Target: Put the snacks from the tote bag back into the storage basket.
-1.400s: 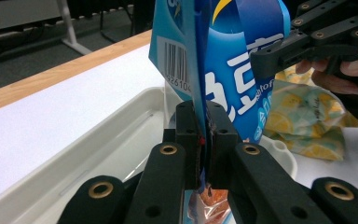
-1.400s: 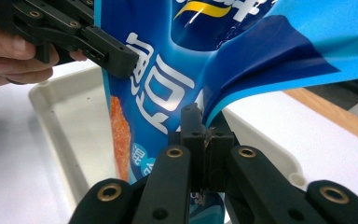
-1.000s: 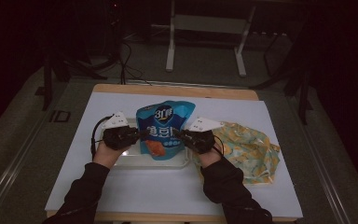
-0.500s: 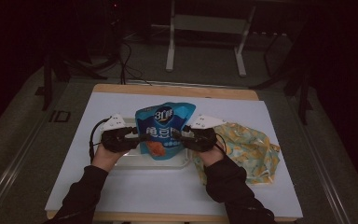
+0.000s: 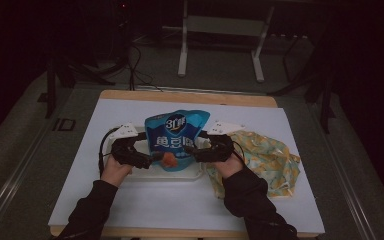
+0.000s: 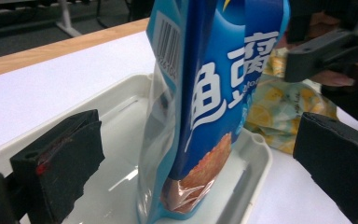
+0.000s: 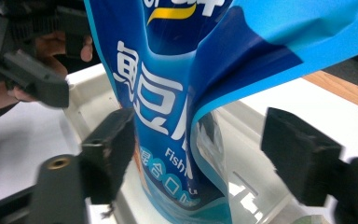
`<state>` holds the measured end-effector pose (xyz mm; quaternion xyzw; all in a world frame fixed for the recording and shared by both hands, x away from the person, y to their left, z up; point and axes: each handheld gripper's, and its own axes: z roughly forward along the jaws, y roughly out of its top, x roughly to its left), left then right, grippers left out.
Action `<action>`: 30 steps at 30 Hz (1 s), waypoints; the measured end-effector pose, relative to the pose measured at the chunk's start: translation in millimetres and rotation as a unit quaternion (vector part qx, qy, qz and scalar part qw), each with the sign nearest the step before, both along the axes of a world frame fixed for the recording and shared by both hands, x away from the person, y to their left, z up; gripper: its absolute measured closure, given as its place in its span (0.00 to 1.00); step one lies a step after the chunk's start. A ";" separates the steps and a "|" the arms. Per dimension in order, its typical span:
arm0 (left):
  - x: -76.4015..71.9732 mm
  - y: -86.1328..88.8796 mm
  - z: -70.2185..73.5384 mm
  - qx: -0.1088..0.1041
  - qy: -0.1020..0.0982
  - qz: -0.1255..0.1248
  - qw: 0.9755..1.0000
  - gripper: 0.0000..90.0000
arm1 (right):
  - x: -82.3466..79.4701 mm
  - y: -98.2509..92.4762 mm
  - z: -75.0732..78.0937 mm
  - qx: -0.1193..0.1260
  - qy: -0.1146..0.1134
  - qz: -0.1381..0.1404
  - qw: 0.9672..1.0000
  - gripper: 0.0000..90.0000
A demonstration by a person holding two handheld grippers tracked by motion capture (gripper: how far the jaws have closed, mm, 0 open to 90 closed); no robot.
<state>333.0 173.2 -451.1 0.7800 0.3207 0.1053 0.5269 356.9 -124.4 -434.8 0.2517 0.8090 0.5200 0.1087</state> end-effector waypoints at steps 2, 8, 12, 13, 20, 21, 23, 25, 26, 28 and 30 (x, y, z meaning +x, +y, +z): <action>-0.4 0.5 -0.4 -0.008 0.004 -0.002 1.000 0.02 | -1.3 -1.9 1.1 0.005 -0.003 0.001 1.000 0.19; -5.4 1.2 -1.3 -0.016 0.001 0.017 1.000 0.01 | -5.2 -8.7 5.4 0.016 -0.012 -0.006 1.000 0.16; -7.8 4.1 -1.4 -0.031 0.006 0.014 0.999 0.01 | -8.7 -11.5 7.2 0.004 -0.023 -0.008 1.000 0.16; -9.1 3.8 -1.1 -0.027 0.005 0.018 0.999 0.01 | -9.7 -12.4 7.4 0.001 -0.027 -0.010 1.000 0.16; -20.3 4.6 -1.1 -0.037 0.006 0.031 0.999 0.01 | -13.8 -21.2 8.5 -0.002 -0.030 -0.019 0.999 0.16; -22.1 4.9 -1.4 -0.039 0.005 0.030 0.999 0.01 | -16.2 -24.4 8.9 -0.003 -0.034 -0.021 0.999 0.16; -24.4 4.4 -1.7 -0.033 0.005 0.034 0.999 0.01 | -18.4 -28.2 9.5 -0.003 -0.034 -0.022 0.999 0.16; -25.6 4.3 -1.9 -0.033 0.005 0.032 0.999 0.01 | -18.8 -29.5 9.6 -0.002 -0.035 -0.023 0.999 0.16; -28.3 3.1 -1.4 -0.028 0.003 0.034 0.999 0.01 | -19.2 -31.4 10.0 -0.002 -0.034 -0.023 0.999 0.16; -30.9 2.2 -0.8 -0.026 0.003 0.030 0.999 0.01 | -20.4 -36.2 11.1 0.001 -0.035 -0.027 0.999 0.16; -33.5 1.3 -0.9 -0.025 0.003 0.032 0.999 0.01 | -21.1 -40.2 11.7 -0.001 -0.034 -0.028 0.999 0.16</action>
